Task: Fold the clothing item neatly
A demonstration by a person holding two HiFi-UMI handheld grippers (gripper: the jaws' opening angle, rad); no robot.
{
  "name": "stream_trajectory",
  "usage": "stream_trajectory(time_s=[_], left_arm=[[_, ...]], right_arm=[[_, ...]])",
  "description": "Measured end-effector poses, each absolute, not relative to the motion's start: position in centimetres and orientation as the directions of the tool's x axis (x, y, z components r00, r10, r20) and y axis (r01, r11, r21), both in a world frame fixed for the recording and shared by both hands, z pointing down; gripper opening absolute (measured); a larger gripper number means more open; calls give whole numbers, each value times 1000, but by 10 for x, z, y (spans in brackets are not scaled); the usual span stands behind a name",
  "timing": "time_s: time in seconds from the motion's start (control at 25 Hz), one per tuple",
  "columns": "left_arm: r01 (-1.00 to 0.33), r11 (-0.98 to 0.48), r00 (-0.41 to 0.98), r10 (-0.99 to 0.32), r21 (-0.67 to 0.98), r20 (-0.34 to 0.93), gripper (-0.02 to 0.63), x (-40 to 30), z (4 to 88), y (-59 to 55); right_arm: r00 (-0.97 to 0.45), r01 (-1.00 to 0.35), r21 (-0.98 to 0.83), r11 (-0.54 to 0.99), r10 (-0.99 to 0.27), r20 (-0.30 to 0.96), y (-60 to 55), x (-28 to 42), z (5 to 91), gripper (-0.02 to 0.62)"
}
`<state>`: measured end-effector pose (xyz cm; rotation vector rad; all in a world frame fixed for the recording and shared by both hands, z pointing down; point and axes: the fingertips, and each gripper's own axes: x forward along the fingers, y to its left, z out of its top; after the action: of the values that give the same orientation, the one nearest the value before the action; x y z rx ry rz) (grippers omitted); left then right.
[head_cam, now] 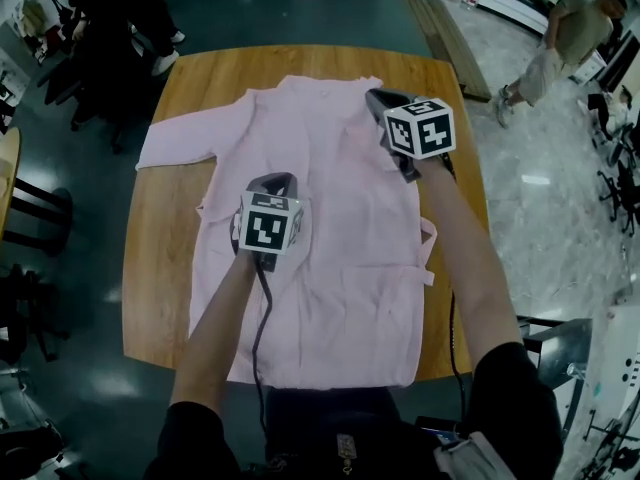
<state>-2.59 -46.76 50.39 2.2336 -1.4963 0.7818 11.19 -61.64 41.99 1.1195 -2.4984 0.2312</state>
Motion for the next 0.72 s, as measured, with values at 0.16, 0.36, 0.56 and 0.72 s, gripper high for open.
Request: stream_trajectory(time_s=[0.16, 0.36, 0.56, 0.72], left_arm=[[-921, -388, 303, -748, -19, 590, 8, -59, 491, -458], [-912, -409, 316, -739, -25, 595, 8, -96, 488, -447], [-904, -426, 329, -733, -26, 596, 8, -120, 489, -444], [-902, -431, 338, -713, -4, 614, 8, -131, 503, -439]], right_arm=[[-609, -735, 29, 677, -678, 412, -601, 66, 408, 17], [-602, -744, 43, 666, -698, 387, -598, 20, 396, 17], [-599, -742, 47, 668, -693, 401, -590, -18, 414, 17], [-608, -708, 11, 706, -619, 497, -571, -49, 472, 17]])
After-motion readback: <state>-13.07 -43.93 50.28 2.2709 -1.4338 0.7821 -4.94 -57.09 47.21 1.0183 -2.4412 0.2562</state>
